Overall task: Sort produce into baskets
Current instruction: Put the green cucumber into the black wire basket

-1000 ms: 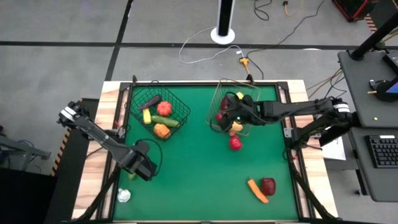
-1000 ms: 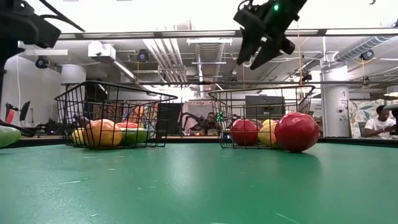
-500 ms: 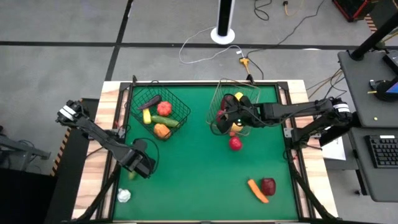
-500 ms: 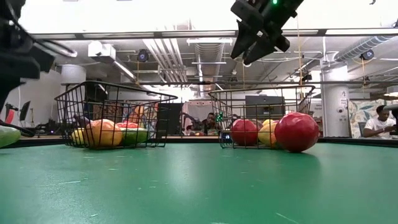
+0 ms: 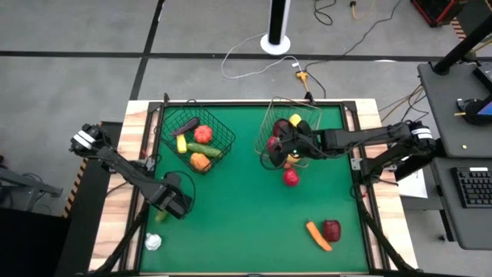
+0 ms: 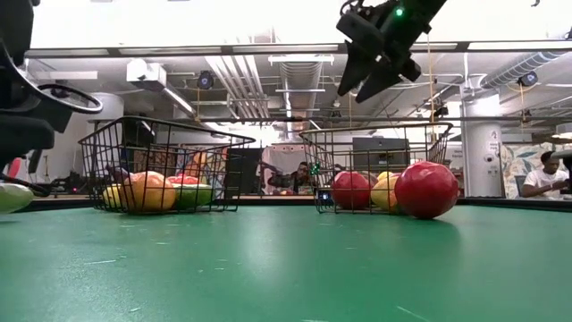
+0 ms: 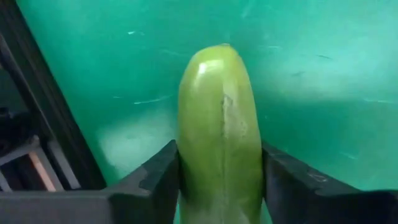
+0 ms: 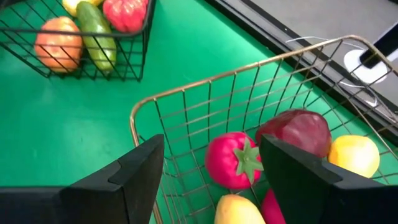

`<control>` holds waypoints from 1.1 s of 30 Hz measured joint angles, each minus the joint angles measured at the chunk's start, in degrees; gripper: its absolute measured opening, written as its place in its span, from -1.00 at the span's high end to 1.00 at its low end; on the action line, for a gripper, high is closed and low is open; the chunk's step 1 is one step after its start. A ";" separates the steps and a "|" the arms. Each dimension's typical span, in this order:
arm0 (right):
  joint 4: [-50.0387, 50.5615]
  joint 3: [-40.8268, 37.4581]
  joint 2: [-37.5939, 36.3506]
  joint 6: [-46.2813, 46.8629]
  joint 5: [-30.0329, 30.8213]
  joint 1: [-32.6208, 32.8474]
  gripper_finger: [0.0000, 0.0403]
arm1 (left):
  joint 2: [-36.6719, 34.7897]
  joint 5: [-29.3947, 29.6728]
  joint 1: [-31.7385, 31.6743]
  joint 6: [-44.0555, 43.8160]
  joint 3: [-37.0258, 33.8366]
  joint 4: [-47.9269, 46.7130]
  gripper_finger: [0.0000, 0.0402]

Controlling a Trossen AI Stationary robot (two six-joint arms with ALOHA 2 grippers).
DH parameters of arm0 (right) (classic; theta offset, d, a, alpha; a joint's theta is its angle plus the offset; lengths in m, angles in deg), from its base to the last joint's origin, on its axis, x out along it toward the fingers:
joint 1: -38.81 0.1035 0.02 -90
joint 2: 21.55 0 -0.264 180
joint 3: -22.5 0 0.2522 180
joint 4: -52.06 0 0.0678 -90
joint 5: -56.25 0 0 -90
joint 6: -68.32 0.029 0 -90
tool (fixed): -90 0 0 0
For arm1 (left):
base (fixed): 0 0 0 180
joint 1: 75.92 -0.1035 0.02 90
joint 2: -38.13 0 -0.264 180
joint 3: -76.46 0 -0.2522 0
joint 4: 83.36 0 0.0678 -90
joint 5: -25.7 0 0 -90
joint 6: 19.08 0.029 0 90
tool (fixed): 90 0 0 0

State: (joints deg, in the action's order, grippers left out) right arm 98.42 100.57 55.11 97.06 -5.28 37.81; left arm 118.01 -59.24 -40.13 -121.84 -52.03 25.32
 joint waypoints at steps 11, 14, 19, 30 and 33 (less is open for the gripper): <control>-0.09 -2.37 0.00 0.45 -0.20 0.00 -0.30 | 0.00 6.52 0.96 10.37 16.50 -0.44 0.28; -0.24 -2.38 0.00 0.11 -0.20 0.00 -0.28 | -0.07 15.41 1.23 19.95 25.14 -1.62 0.27; -0.48 -2.38 0.00 -0.30 -0.12 0.00 -0.25 | -0.11 28.74 -2.10 30.96 37.74 -13.05 0.25; -0.31 -2.38 -0.03 -0.47 -0.07 0.02 -0.26 | -2.65 43.47 -24.96 55.60 42.91 -22.09 0.26; -0.08 -2.38 -0.04 -0.47 -0.44 0.02 -0.24 | -3.36 41.53 -33.57 61.39 39.70 -20.69 0.26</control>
State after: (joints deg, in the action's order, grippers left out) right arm 98.34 98.19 55.07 96.59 -5.72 37.84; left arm 114.65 -17.71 -73.70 -60.45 -12.33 4.63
